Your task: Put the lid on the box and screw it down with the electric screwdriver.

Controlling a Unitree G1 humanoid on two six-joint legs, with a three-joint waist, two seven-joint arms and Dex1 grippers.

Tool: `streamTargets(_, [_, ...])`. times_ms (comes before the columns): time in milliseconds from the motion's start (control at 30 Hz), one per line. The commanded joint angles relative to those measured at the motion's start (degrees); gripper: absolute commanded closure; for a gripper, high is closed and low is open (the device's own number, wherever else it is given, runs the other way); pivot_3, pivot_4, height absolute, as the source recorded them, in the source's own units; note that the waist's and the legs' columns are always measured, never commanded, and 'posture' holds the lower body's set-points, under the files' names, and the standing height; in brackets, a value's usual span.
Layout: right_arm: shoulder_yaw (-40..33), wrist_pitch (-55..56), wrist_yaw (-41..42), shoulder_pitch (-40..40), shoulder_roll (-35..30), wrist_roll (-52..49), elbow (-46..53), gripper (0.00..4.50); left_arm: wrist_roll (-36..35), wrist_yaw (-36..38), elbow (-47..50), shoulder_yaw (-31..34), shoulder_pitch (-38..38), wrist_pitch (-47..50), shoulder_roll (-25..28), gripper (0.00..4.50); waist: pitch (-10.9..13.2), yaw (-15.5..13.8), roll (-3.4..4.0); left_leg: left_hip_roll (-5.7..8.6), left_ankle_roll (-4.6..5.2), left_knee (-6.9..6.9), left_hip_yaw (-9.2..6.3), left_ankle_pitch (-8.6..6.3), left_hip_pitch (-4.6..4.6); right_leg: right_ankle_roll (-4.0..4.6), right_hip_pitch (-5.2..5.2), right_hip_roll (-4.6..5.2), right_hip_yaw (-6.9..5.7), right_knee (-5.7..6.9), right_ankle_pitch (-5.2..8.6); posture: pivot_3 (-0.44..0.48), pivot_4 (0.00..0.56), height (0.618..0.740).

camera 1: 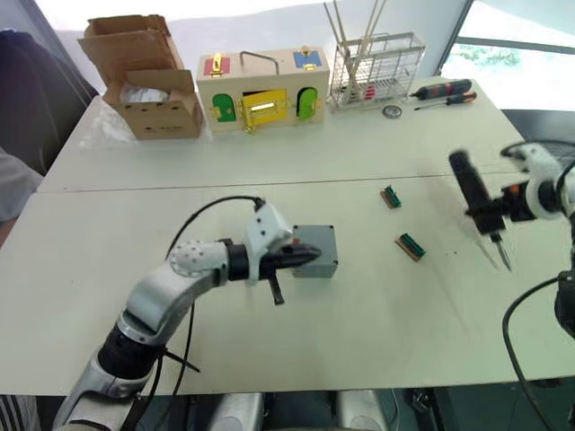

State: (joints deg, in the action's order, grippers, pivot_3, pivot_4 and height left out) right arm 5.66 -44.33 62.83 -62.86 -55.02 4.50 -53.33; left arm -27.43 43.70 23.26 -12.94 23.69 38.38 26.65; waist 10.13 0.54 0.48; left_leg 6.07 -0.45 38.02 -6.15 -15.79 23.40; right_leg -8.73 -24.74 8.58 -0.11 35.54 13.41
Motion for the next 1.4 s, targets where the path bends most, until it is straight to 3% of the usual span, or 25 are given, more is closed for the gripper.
streamTargets(33, [-17.4,-1.9,-8.6,6.0,2.5,-10.0,22.6,2.57,-3.6,-0.8,-3.4,6.2,1.2,-0.8,-2.1,4.5,0.0,0.1,0.01,-0.03,0.0,-0.01,-0.01,0.0,0.02,0.0,-0.03,0.0,-0.02,0.0,0.0,0.0,0.15,0.74])
streamTargets(100, [-30.1,0.9,-18.2,14.2,13.6,-16.7,44.4,2.57,-3.6,-0.5,-4.3,6.7,1.4,-0.1,-1.7,4.5,0.0,0.3,-0.15,-0.06,-0.02,0.0,-0.1,0.01,0.01,0.0,0.03,-0.03,-0.07,0.01,0.0,0.0,0.15,0.74])
streamTargets(167, [-36.5,3.0,-26.6,19.5,23.9,-20.7,59.8,2.57,-3.9,-0.5,-4.0,6.6,1.7,1.0,-1.7,4.5,0.0,0.4,-0.08,-0.13,-0.04,0.15,0.05,0.02,0.0,-0.01,-0.06,-0.02,-0.04,0.27,0.0,0.0,0.15,0.74])
streamTargets(333, [-31.1,3.3,-36.6,28.2,39.8,-25.4,78.3,2.57,-4.0,-1.4,-3.7,6.6,2.1,1.9,-2.2,4.5,0.0,-1.2,-0.06,0.07,-0.12,0.3,-0.13,0.08,0.01,-0.01,-0.1,0.07,0.0,0.61,0.0,0.0,0.15,0.74])
streamTargets(467, [-29.0,2.7,-40.9,33.0,48.3,-31.8,83.8,2.57,-2.2,-2.7,-3.8,4.9,2.1,2.0,-2.4,4.5,-0.1,-1.1,-0.08,0.07,-0.11,0.28,-0.17,0.08,0.0,0.0,-0.06,0.05,0.0,0.61,0.0,0.0,0.15,0.74])
streamTargets(633, [-23.4,7.5,-42.5,38.6,49.8,-31.2,84.9,2.57,0.8,-5.0,-5.8,2.8,1.3,-0.2,-4.8,4.5,-0.1,-1.0,-0.05,0.07,-0.13,0.26,-0.19,0.09,-0.05,0.0,-0.05,0.02,0.0,0.62,0.0,0.0,0.15,0.74])
streamTargets(867, [-21.0,10.1,-44.3,40.6,48.7,-32.6,84.8,2.57,3.0,-4.8,-5.5,-0.2,0.1,-0.7,-5.7,4.5,-0.1,0.3,-0.04,0.04,-0.13,0.16,-0.17,0.09,-0.05,0.0,-0.13,-0.01,-0.01,0.66,0.0,0.0,0.15,0.74])
streamTargets(1400, [-15.6,12.3,-45.0,44.0,46.2,-33.5,84.8,2.57,6.1,-4.1,-8.7,-2.2,-1.2,-3.2,-6.7,4.5,-0.1,0.1,-0.04,0.05,-0.13,0.16,-0.17,0.09,-0.07,0.0,-0.09,0.0,-0.01,0.63,0.01,0.0,0.15,0.74])
